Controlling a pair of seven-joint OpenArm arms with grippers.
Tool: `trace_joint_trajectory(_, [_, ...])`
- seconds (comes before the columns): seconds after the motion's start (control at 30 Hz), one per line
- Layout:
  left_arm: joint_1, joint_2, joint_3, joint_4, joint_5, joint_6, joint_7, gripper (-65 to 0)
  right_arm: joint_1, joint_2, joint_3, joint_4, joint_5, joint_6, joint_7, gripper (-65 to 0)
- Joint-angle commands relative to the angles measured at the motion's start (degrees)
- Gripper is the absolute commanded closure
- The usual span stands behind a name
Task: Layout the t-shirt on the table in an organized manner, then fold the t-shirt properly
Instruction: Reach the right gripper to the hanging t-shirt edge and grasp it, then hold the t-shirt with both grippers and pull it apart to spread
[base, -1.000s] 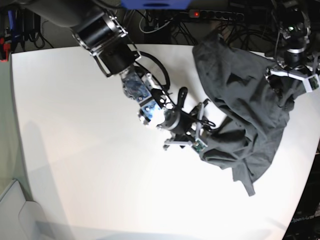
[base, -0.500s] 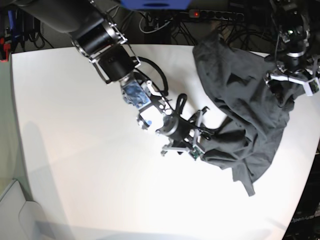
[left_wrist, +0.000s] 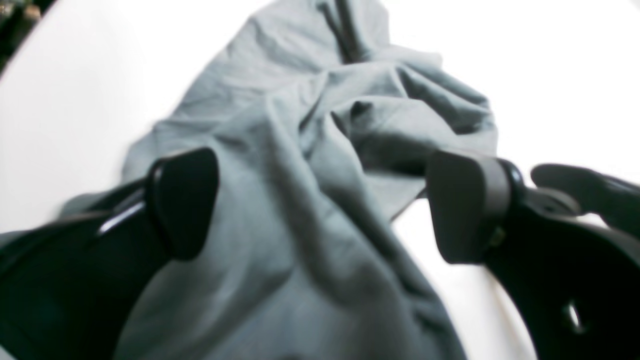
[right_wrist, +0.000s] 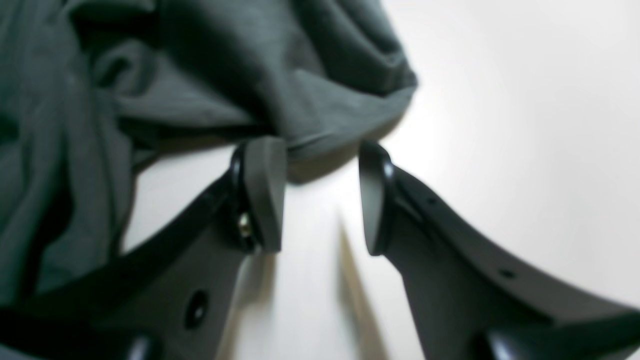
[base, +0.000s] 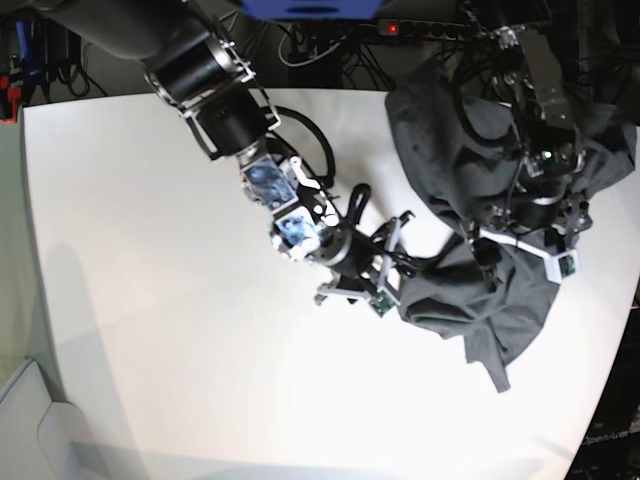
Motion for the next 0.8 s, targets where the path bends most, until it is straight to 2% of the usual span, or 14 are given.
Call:
trace_joint_trajectory(0.0, [-1.39,-0.11,0.02,-0.57,-0.32,-0.14,-1.08,-65.0,1.55,-0.49,0.81,0.97,0.53,-0.03,1.49,-25.2])
trace_joint_trajectory(0.1, [-2.53,-0.11,0.46,-5.14,-0.32,-0.05,-2.40,-65.0,1.64,-0.49,3.80,0.97,0.36,-0.03,1.49,-25.2])
trace_joint_trajectory(0.33, [-5.78,0.16,1.08,-18.24,-0.32,-0.41,-6.09,-65.0,2.16,2.58,9.08,0.97,0.36,-0.03,1.76,-25.3])
trace_joint_trajectory(0.53, [-6.75,0.07,14.00,-24.48,-0.32,-0.14,-10.14,-65.0,2.34,4.78,9.96,2.12,0.36,-0.03,1.76,-25.2])
trace_joint_trajectory(0.67, [-6.75,0.24,24.02,-24.75,-0.32,-0.14,-10.49,-65.0,2.08,5.22,9.96,4.40,0.36,-0.03,1.49,-25.3])
trace_joint_trajectory(0.77, [-6.31,0.24,27.89,-24.48,-0.32,-0.05,-10.40,-65.0,2.16,5.48,9.96,4.93,0.36,-0.03,1.49,-25.3])
